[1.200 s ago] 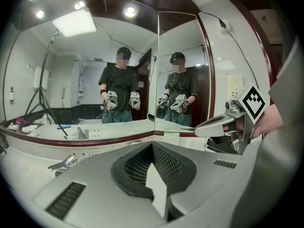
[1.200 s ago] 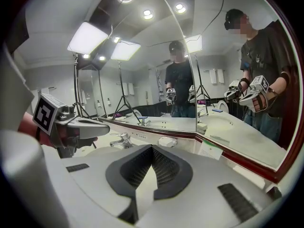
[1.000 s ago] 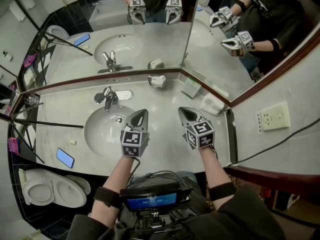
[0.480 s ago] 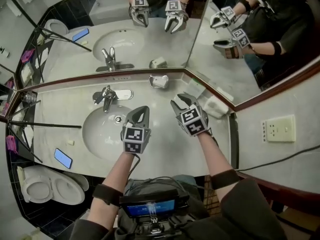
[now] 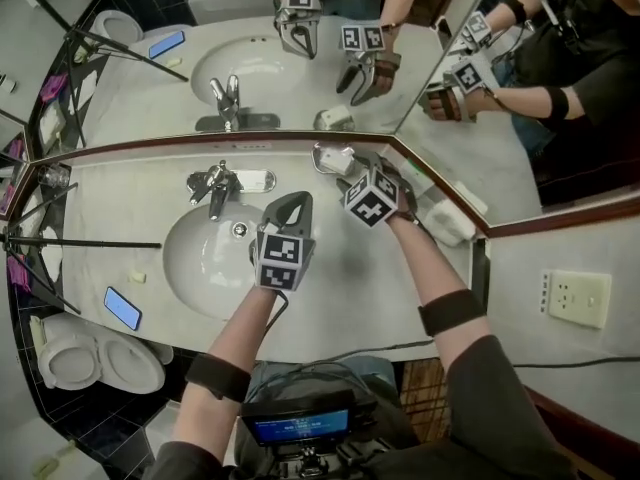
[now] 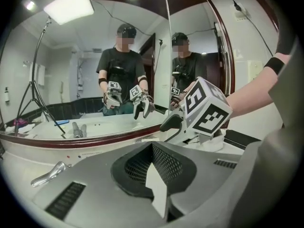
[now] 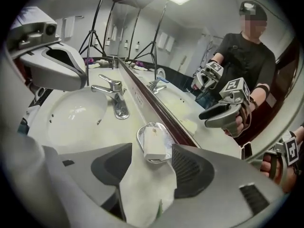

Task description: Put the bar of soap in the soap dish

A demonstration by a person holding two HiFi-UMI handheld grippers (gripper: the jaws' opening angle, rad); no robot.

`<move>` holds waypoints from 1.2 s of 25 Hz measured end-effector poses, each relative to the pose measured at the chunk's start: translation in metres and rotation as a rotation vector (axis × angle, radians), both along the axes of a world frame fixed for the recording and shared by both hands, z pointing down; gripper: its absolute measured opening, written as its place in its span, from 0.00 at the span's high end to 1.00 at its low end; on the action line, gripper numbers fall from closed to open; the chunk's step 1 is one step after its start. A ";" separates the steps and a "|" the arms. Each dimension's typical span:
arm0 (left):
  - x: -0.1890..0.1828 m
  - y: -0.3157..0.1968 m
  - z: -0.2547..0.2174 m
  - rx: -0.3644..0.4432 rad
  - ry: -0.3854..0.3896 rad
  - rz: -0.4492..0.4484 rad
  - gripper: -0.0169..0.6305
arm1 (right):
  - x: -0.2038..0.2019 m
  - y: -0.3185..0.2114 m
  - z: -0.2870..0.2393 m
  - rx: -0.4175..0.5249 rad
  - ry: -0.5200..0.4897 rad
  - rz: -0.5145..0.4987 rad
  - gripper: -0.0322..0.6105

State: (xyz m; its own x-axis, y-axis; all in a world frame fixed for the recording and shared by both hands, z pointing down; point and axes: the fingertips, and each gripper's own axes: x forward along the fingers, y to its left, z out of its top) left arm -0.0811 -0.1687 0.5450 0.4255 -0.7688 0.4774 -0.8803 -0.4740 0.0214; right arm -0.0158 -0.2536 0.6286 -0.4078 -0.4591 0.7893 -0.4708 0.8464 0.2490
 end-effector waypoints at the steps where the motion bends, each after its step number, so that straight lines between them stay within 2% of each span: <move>1: -0.001 -0.002 0.002 -0.004 0.001 -0.002 0.97 | -0.003 -0.004 0.007 -0.011 0.011 -0.008 0.50; 8: -0.007 -0.004 0.018 -0.035 0.010 -0.014 0.97 | -0.007 -0.022 0.043 -0.100 0.035 -0.001 0.50; 9: -0.008 -0.004 0.019 -0.039 0.011 -0.015 0.97 | -0.008 -0.022 0.044 -0.112 0.036 -0.004 0.51; 10: -0.009 -0.004 0.020 -0.042 0.011 -0.017 0.97 | -0.008 -0.022 0.045 -0.122 0.036 -0.006 0.59; 11: -0.010 -0.004 0.021 -0.044 0.012 -0.018 0.97 | -0.009 -0.021 0.046 -0.128 0.034 -0.007 0.61; 18: -0.013 -0.004 0.023 -0.043 0.013 -0.028 0.97 | -0.011 -0.021 0.034 -0.094 -0.004 0.014 0.63; 23: -0.013 0.000 0.017 -0.027 0.010 -0.030 0.97 | -0.008 -0.016 0.016 -0.059 -0.094 0.066 0.64; 30: -0.012 0.021 -0.006 0.015 0.027 -0.025 0.97 | 0.008 0.022 -0.048 0.002 -0.253 0.175 0.64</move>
